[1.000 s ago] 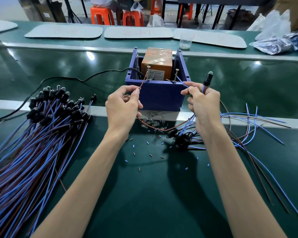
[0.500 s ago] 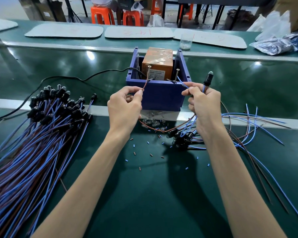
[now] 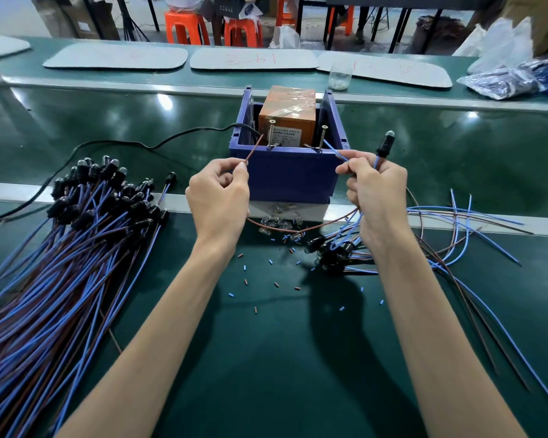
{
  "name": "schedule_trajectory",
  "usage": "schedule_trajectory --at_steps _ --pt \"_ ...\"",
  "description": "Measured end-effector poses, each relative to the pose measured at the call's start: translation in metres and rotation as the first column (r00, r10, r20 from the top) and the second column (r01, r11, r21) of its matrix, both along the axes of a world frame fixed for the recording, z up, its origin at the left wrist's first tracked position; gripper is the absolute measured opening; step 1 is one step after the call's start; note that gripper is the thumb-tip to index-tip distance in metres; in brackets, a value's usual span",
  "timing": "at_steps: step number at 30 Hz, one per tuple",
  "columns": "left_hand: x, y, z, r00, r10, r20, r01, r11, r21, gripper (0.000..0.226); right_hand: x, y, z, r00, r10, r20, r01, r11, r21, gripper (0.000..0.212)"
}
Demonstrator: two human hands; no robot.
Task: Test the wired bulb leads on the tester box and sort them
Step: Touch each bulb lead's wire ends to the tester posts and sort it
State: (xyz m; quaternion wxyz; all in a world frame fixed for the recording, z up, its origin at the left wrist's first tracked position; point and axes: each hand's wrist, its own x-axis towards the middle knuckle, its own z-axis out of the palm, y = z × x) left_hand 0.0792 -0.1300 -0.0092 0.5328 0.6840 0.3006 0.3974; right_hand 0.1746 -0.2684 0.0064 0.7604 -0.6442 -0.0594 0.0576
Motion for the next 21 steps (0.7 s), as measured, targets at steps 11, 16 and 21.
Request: schedule_trajectory --at_steps 11,16,21 --pt "0.0046 0.0072 -0.0001 0.997 -0.038 -0.068 0.039 0.999 0.014 0.017 -0.0007 0.006 -0.0021 1.0 0.002 0.022 0.0 0.996 -0.084 0.03" --pt "0.0035 0.0085 0.0002 0.997 -0.054 -0.062 0.057 0.998 0.039 0.014 -0.0014 0.005 -0.0009 1.0 0.008 0.023 -0.006 0.998 -0.07 0.032" --pt "0.003 0.0072 0.0007 0.996 -0.077 -0.049 0.079 0.996 0.034 0.013 -0.0015 0.004 0.0001 1.0 0.003 0.022 -0.001 0.998 -0.071 0.032"
